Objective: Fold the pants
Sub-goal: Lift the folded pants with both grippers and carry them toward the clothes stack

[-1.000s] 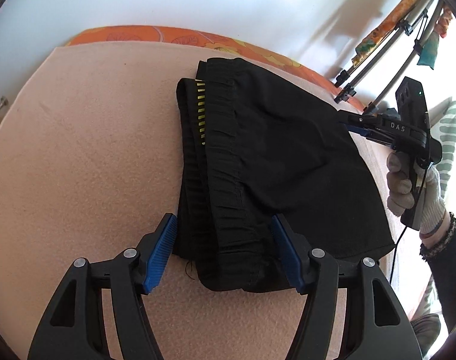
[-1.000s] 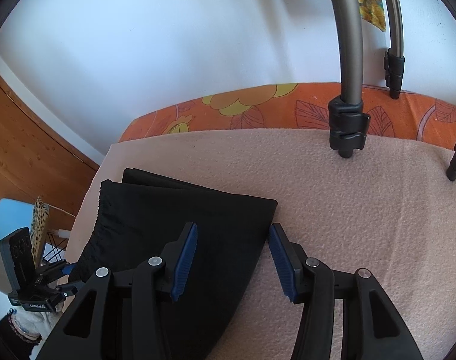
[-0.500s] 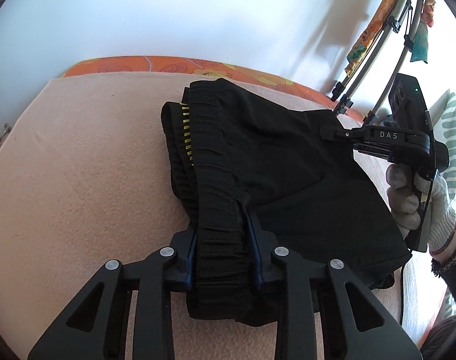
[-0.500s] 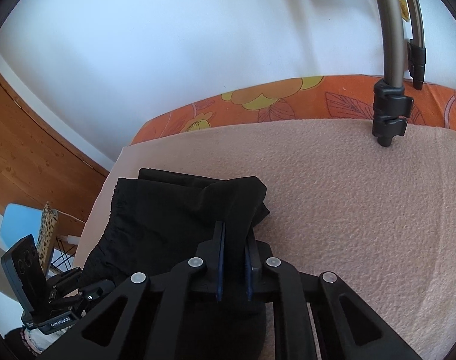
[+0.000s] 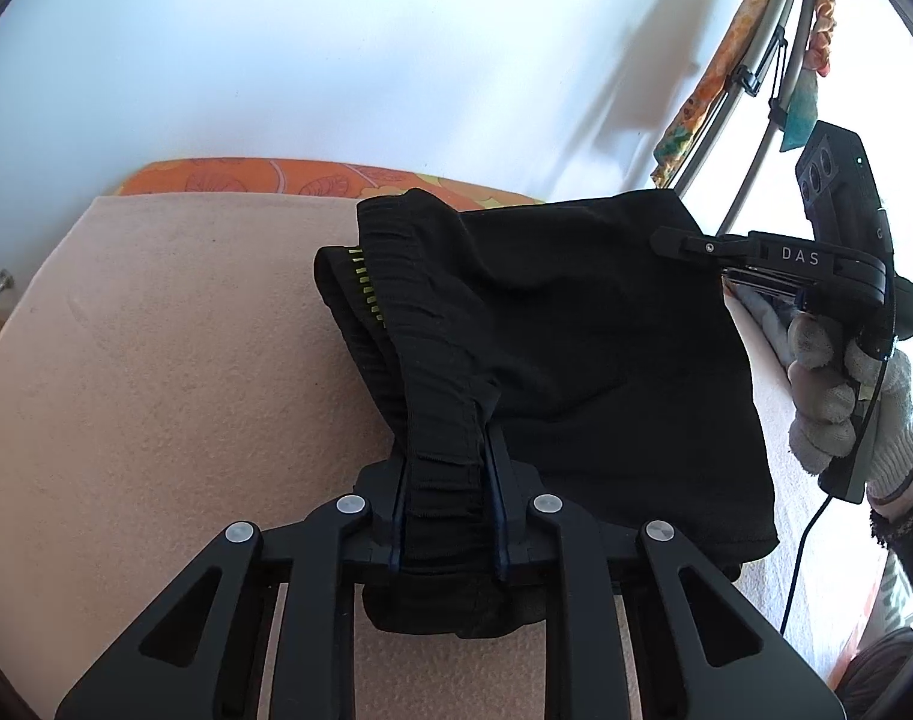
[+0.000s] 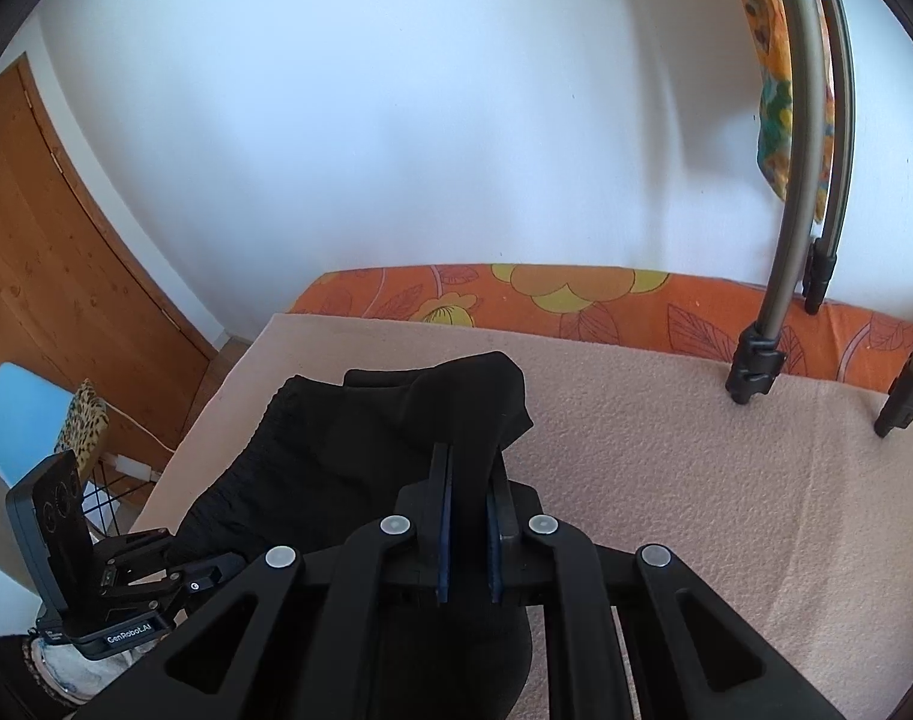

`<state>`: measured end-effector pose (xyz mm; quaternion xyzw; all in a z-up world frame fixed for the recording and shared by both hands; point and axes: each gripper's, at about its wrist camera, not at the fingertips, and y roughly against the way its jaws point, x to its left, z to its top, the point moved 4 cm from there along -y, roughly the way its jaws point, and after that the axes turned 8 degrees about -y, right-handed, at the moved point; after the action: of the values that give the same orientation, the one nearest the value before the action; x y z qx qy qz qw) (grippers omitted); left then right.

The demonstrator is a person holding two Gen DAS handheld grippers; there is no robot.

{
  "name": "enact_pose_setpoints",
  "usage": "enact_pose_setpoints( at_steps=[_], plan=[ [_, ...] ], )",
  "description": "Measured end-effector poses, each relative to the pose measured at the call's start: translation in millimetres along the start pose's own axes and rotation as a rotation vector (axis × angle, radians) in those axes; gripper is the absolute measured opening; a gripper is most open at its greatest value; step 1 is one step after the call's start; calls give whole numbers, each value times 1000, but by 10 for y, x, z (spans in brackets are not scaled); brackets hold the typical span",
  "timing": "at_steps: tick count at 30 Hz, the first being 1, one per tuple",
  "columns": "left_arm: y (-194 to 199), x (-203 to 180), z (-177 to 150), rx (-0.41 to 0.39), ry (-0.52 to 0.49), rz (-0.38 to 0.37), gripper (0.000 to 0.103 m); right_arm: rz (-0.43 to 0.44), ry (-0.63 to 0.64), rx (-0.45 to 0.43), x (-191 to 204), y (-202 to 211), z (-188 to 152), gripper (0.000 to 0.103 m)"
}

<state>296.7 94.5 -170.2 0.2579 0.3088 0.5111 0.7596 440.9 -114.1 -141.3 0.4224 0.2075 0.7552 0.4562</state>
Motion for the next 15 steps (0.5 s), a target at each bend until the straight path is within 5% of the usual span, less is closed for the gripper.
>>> enact_pose_setpoints(
  at_steps=[15],
  plan=[
    [348,-507,430,-102,-59,-73,16,-48,99,-125,315,919,317,6]
  ],
)
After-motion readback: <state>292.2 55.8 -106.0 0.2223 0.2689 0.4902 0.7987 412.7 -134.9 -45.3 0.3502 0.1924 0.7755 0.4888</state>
